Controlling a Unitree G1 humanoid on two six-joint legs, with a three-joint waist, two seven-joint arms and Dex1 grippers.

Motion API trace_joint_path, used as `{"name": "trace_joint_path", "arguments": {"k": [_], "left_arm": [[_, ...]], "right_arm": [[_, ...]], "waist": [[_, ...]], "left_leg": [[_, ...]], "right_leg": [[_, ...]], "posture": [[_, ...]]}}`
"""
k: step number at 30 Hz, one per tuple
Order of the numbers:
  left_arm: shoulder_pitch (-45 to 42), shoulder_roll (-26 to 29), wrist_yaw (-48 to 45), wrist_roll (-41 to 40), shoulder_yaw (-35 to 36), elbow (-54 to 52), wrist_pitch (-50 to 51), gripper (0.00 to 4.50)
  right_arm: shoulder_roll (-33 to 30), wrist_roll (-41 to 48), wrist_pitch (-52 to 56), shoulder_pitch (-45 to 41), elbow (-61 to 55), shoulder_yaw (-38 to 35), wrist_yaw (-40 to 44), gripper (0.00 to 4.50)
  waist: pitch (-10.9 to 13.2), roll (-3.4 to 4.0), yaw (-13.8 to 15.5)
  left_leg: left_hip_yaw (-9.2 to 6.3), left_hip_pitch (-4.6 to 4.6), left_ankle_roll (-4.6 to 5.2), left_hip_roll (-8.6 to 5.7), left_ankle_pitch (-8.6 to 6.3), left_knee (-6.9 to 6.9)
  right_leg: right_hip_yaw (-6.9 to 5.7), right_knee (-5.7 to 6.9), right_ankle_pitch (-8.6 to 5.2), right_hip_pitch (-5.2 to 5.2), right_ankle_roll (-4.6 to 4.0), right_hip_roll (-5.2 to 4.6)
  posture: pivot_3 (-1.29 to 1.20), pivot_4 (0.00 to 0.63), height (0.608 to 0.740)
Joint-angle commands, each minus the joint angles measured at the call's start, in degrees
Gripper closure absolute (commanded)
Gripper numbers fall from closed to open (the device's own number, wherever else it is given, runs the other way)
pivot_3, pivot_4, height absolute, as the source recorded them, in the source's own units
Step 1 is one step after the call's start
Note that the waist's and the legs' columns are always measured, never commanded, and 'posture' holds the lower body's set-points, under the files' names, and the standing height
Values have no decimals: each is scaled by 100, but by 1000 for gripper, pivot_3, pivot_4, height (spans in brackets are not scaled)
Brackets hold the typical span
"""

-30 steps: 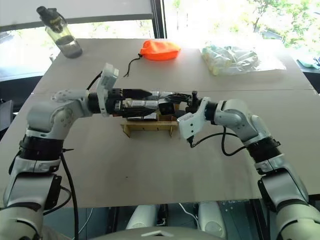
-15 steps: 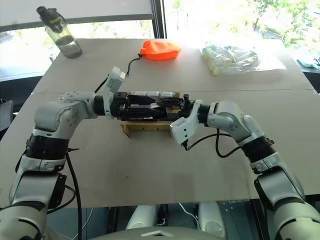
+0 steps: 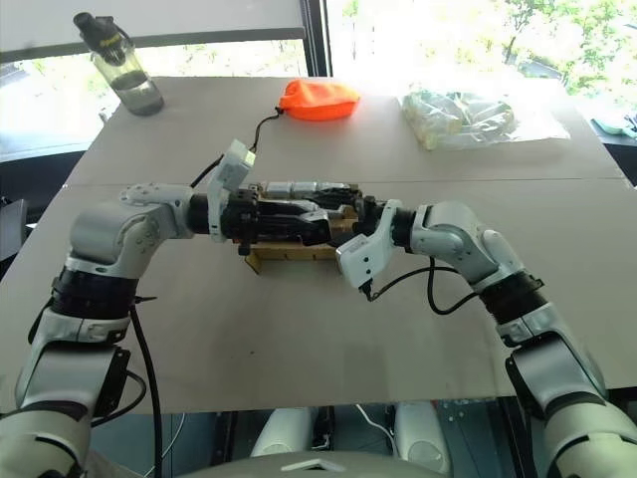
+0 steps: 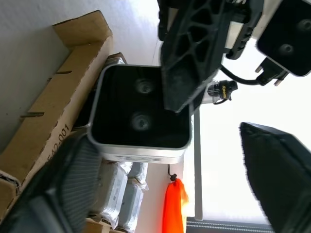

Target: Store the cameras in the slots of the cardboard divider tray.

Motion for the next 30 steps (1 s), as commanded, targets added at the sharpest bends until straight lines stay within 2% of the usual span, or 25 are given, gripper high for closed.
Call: {"name": "trace_joint_path", "arguments": {"k": [1, 6, 11, 14, 20, 24, 30], "left_arm": [[-246, -68, -229, 314, 45, 337, -806, 3782], [-737, -374, -462, 699, 122, 1338, -1912, 3782], [-1304, -706, -1101, 822, 239, 2483, -3007, 3782], [-1628, -919, -1601, 915, 182, 3147, -3500, 3782], [-1991, -1054, -2039, 1142, -233, 4247, -4467, 3782], [-2282, -1139, -2039, 1353, -355, 5074, -5095, 3782], [-2454, -1298, -2039, 1589, -481, 5689, -5726, 3782]], "right_arm": [[-21, 551, 316, 47, -361, -253, 105, 11], [-343, 1732, 1151, 719, -923, -508, 699, 11], [-781, 3590, 3245, 1932, -2235, -992, 1388, 11], [-1014, 5042, 4754, 2780, -3091, -1587, 1362, 11], [-1407, 6774, 6340, 4103, -4035, -2692, 1259, 11], [-1357, 7081, 6613, 4609, -4120, -3265, 1053, 11], [-1063, 6918, 6006, 5168, -4144, -3648, 1402, 11]], "waist": [[0, 0, 8], [0, -2, 49], [1, -3, 87], [1, -4, 107], [1, -7, 150], [0, -15, 154], [-1, -20, 159]], "left_leg": [[0, 0, 0, 0, 0, 0], [9, -6, 1, -3, 0, 5], [13, -13, 1, -4, 0, 5], [15, -12, 1, -5, 0, 5], [10, -8, 5, -7, -2, 9], [-8, -6, 10, -7, -5, 10], [-22, -12, 26, -9, -14, 10]], "right_leg": [[-1, 0, 0, 0, 0, 0], [-10, -2, 0, 2, 0, -1], [-24, -7, 0, 4, 0, -2], [-24, -6, 1, 3, 0, 1], [-26, -5, 0, 11, 0, 3], [-22, -5, 1, 12, 0, 5], [-23, -11, 0, 12, 1, 5]], "posture": [[0, 150, 740], [0, 150, 740], [0, 150, 740], [0, 150, 740], [0, 150, 740], [0, 150, 740], [0, 150, 740]]}}
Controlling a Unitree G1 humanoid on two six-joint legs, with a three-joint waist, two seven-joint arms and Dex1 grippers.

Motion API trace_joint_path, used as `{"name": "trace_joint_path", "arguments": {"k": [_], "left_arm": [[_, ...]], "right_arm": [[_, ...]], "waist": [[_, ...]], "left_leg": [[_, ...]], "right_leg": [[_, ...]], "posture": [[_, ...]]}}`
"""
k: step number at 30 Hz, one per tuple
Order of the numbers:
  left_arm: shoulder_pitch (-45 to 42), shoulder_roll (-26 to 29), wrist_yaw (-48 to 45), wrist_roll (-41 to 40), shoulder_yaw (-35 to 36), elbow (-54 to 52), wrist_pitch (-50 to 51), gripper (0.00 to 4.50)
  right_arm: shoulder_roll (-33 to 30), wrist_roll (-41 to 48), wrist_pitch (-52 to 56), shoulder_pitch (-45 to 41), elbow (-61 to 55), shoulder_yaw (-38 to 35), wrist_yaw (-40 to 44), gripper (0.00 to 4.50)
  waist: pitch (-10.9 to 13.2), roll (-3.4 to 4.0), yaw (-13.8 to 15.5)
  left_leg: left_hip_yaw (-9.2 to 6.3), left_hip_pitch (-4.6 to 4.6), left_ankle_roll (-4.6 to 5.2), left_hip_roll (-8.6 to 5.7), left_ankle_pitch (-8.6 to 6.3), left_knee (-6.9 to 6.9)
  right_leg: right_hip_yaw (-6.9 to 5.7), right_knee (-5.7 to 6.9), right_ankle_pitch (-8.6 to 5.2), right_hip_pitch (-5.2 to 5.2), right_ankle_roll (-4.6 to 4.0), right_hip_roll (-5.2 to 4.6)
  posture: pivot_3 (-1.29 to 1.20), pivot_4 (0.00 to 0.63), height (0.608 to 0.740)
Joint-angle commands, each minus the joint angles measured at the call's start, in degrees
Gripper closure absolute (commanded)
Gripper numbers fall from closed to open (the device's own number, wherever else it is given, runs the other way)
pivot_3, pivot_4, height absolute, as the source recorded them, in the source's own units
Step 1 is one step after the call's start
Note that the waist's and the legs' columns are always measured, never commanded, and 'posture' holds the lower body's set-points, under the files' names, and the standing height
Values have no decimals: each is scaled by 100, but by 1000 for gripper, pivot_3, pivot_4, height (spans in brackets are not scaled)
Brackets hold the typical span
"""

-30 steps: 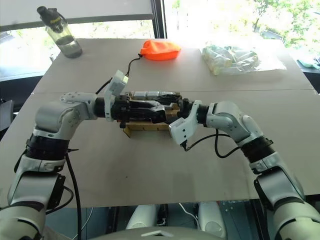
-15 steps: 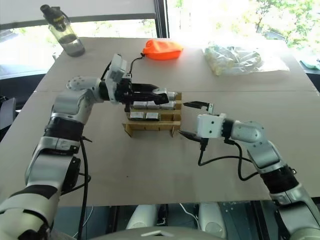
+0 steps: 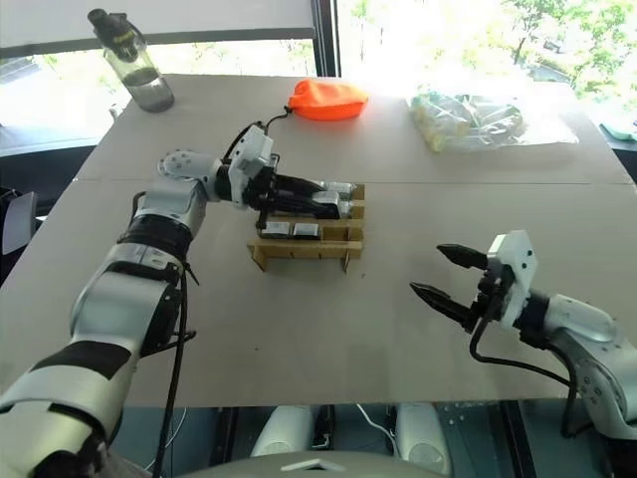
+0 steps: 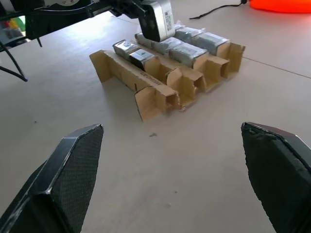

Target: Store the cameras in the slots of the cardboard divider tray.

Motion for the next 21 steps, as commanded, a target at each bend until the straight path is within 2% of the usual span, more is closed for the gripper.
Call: {"name": "trace_joint_path", "arguments": {"k": [1, 21], "left_arm": [[-184, -75, -29, 131, -31, 202, -398, 3782], [-128, -382, -29, 597, 97, 737, -650, 3782]], "right_arm": [[200, 59, -501, 189, -217, -283, 351, 11], [464, -249, -1100, 985, 43, -528, 794, 11]], "waist": [[0, 0, -1], [1, -6, -3]], "left_leg": [[1, 0, 3, -1, -2, 0], [-5, 1, 6, -1, -3, 6]], "right_leg": [[1, -1, 0, 0, 0, 0], [-1, 3, 0, 1, 1, -1]], "posture": [[0, 150, 740], [0, 150, 740]]}}
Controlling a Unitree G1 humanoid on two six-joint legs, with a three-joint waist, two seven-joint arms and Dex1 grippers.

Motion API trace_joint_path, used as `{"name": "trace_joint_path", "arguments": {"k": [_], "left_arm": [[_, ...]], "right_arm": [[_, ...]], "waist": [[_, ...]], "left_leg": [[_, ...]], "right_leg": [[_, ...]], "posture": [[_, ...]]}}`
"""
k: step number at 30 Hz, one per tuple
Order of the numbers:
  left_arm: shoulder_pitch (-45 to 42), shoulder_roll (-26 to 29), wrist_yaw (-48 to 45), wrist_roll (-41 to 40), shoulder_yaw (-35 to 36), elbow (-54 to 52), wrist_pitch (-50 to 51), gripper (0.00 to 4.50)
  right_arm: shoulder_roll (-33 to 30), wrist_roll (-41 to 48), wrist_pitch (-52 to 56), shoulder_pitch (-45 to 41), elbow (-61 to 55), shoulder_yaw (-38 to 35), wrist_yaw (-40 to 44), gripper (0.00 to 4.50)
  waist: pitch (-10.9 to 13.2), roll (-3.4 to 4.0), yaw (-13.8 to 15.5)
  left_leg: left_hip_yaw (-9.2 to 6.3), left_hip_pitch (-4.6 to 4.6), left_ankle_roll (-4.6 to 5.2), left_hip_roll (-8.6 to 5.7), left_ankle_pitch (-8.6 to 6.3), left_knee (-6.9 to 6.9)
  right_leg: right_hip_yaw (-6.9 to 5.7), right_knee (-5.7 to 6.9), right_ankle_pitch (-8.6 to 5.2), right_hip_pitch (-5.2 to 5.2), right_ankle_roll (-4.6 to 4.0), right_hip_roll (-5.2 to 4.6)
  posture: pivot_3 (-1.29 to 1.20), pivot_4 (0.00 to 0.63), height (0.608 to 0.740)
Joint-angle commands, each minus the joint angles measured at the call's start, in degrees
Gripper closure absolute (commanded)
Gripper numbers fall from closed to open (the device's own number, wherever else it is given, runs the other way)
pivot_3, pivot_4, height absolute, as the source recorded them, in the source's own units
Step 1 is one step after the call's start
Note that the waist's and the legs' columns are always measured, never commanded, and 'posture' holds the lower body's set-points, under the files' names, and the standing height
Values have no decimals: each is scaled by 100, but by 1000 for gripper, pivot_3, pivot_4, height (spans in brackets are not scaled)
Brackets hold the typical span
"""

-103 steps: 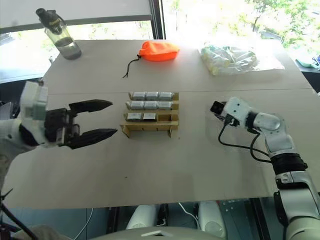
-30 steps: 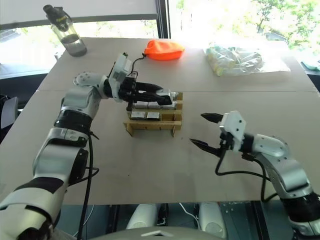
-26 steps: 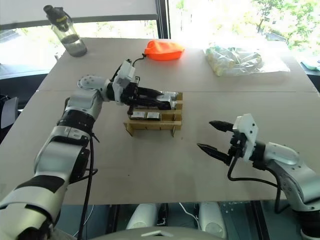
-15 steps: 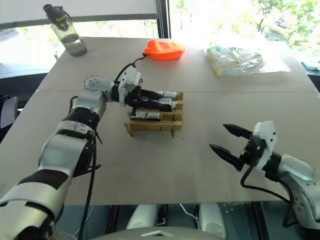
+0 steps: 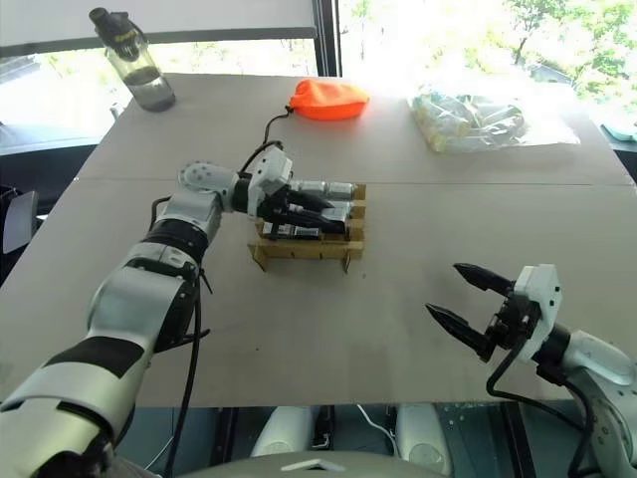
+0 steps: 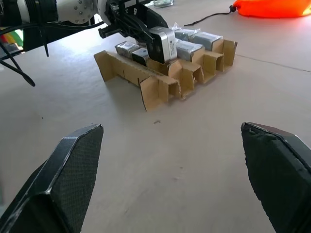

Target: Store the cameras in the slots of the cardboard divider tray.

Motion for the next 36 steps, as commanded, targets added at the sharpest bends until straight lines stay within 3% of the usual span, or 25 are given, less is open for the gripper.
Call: {"name": "trace_joint_path", "arguments": {"k": [1, 14, 25, 26, 28, 32, 36], "left_arm": [[-72, -40, -27, 39, 103, -12, -126, 3782], [-40, -144, 195, 456, 425, 194, -287, 3782], [-28, -251, 380, 685, 535, 200, 158, 3782], [-32, -264, 357, 674, 557, 176, 222, 2708], [-11, -266, 227, 671, 554, 93, 296, 2165], [39, -226, 112, 704, 566, 34, 349, 338], [52, -217, 156, 752, 579, 10, 290, 74]], "right_arm": [[26, -31, -231, 70, -29, -208, 144, 11], [122, -127, -532, 110, 201, -219, 240, 11], [151, -177, -659, 92, 290, -255, 236, 11], [152, -182, -662, 89, 299, -254, 235, 0], [156, -200, -682, 67, 326, -251, 230, 0], [162, -224, -720, 32, 379, -244, 230, 0], [160, -232, -755, -12, 428, -215, 235, 0]], "waist": [[0, 0, 0], [0, 0, 0], [-2, -1, 1], [-3, -2, 1], [-2, -2, 0], [-2, -2, -1], [-3, -2, -1]], "left_leg": [[0, 0, 0, 0, 0, 0], [-1, 1, 0, 0, 0, 0], [-1, 3, -1, 0, 1, 1], [-1, 4, -1, 0, 1, 1], [-2, 3, -1, 0, 1, 3], [-1, 4, -1, 0, 1, 4], [-1, 4, -1, 0, 1, 4]], "right_leg": [[0, 1, 0, 0, 0, 0], [-1, 2, 0, 0, 0, 0], [-1, 4, 0, 2, 0, 0], [-1, 4, 0, 3, 0, 0], [-2, 4, 0, 4, 0, 0], [-1, 5, 0, 4, 0, 1], [-1, 5, 0, 4, 0, 1]], "posture": [[0, 150, 740], [0, 150, 740], [0, 150, 740], [0, 150, 740], [0, 150, 740], [0, 150, 740], [0, 150, 740]]}}
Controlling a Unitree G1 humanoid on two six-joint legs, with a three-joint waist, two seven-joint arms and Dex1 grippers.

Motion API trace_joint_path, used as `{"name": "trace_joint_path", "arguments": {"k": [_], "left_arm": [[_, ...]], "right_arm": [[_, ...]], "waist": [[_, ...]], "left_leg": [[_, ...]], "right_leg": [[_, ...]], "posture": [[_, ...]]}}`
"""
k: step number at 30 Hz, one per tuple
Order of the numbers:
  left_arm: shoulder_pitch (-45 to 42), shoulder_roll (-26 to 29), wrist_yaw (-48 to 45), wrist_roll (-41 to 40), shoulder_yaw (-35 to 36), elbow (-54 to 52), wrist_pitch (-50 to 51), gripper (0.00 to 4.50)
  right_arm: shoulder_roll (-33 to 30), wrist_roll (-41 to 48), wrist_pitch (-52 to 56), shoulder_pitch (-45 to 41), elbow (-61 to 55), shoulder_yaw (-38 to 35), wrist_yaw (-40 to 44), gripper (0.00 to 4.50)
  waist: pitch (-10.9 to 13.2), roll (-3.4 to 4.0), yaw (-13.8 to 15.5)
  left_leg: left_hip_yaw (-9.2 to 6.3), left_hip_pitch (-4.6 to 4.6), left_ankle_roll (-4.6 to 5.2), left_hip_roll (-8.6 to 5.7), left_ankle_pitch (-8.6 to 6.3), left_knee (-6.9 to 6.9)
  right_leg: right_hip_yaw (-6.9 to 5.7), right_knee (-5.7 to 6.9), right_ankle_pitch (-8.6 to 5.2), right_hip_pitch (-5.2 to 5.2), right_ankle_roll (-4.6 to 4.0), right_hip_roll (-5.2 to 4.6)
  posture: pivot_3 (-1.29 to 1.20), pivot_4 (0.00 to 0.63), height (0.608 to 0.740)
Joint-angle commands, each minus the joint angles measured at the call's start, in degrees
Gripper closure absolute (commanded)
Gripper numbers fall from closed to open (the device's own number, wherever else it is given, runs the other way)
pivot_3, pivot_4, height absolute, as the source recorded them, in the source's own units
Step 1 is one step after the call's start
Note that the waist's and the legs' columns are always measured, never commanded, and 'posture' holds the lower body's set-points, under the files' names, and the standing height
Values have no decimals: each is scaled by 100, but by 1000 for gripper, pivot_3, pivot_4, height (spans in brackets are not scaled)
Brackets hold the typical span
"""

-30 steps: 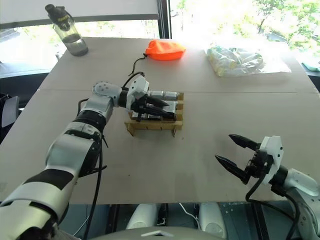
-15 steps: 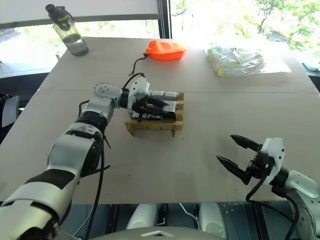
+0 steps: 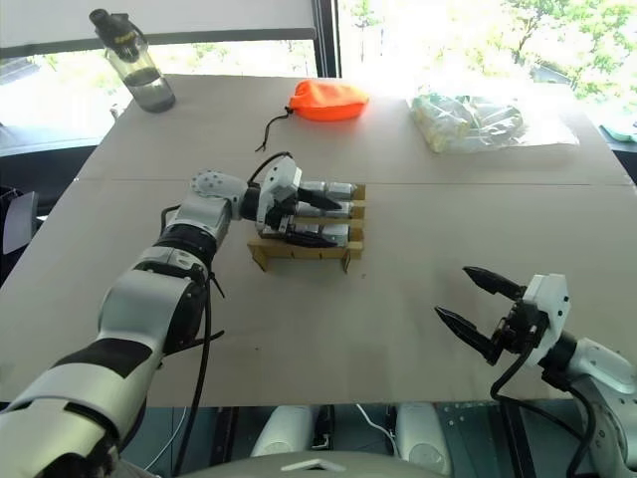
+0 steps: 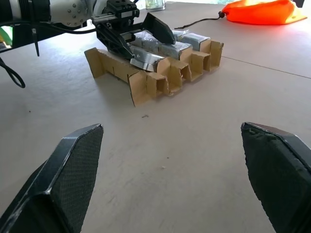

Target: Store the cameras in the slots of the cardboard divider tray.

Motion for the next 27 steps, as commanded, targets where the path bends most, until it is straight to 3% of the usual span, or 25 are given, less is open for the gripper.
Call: {"name": "trace_joint_path", "arguments": {"k": [1, 11, 16, 19, 23, 27], "left_arm": [[-2, 34, -33, 21, 90, -190, -42, 74], [112, 194, 69, -28, 181, -526, -587, 74], [293, 547, -123, -519, 505, -1515, -111, 74], [1231, 1154, -103, -1140, 805, -3564, 1158, 74], [3738, 2499, 441, -2050, 1824, -6950, 3206, 74], [5408, 2857, 1462, -2719, 3179, -8805, 4455, 74]], "right_arm": [[3, 3, -126, -71, -38, -186, 27, 0], [-97, -125, 27, -162, -120, -60, -27, 0], [-215, -397, 261, -762, -265, 243, -264, 0], [-270, -1050, 468, -1470, -273, 666, -737, 0], [-180, -1956, 831, -2731, -142, 1442, -1297, 0], [-49, -2272, 971, -3650, 295, 1982, -1158, 0]], "waist": [[0, 0, 0], [0, 0, 1], [-2, 2, -28], [-2, 5, -67], [-3, 6, -352], [-1, 0, -137]], "left_leg": [[0, 0, 0, 0, 0, 0], [0, 0, 0, 0, 0, 1], [7, 5, -1, 5, 0, 3], [3, 6, -2, 8, 1, 1], [36, 15, -4, 31, 1, -13], [9, 1, -9, 45, 3, -14]], "right_leg": [[0, 0, 0, 0, 0, 0], [0, 1, 0, 0, 0, 0], [9, 5, 0, -2, -1, 1], [8, 6, 0, -2, -1, 4], [49, 12, 0, -18, -1, 0], [34, 7, -1, -21, -3, 0]], "posture": [[0, 150, 740], [0, 150, 740], [0, 150, 740], [0, 150, 740], [0, 150, 740], [0, 150, 740]]}}
